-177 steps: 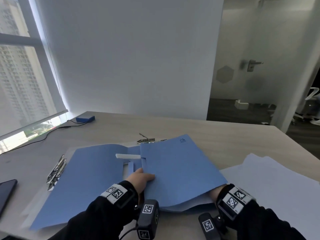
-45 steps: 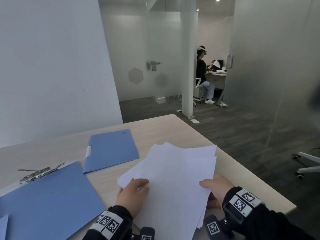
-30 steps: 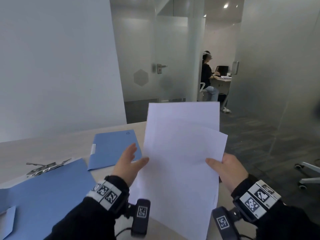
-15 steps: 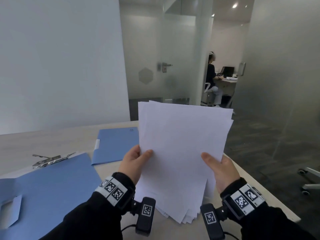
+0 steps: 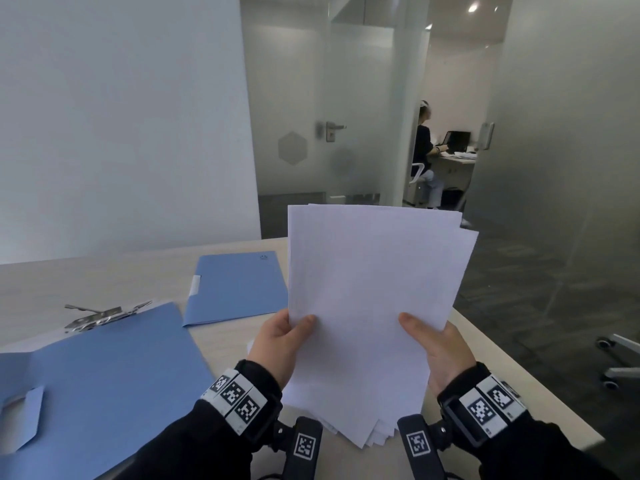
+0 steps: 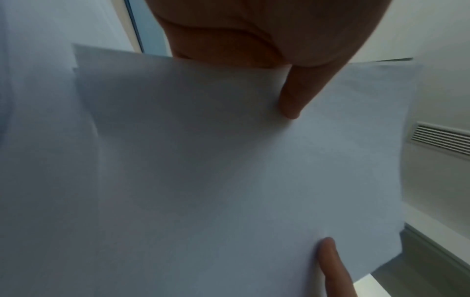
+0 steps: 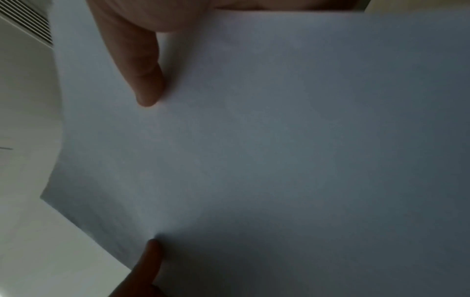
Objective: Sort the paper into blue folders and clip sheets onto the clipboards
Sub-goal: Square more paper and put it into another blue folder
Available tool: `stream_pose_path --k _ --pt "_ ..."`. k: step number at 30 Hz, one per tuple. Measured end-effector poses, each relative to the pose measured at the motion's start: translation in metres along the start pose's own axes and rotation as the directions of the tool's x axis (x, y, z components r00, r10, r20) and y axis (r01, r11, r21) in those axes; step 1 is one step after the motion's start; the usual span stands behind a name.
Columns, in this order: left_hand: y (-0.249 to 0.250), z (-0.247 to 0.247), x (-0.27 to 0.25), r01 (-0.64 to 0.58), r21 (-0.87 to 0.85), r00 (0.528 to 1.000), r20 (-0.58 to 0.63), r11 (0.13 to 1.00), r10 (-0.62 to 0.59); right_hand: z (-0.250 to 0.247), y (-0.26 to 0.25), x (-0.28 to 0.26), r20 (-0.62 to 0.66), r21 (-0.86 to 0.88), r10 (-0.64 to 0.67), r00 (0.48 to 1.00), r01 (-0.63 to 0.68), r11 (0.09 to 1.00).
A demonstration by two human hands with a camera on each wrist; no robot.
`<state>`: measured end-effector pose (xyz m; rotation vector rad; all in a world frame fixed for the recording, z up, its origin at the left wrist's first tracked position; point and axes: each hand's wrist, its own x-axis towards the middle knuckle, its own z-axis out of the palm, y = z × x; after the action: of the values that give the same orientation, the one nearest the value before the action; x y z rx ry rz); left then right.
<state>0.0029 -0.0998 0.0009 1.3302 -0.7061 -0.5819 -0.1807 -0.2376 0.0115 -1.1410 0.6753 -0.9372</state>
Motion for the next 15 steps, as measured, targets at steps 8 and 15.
stream_pose_path --k 8,15 --pt "0.014 -0.036 -0.012 -0.038 -0.04 0.988 -0.153 0.998 0.031 0.033 0.004 -0.007 0.166 -0.147 -0.01 0.986 0.034 0.989" --pt "0.022 -0.118 -0.03 0.078 -0.033 0.944 -0.319 0.996 -0.085 0.099 0.033 -0.022 0.381 -0.398 0.047 0.923 0.117 0.91"
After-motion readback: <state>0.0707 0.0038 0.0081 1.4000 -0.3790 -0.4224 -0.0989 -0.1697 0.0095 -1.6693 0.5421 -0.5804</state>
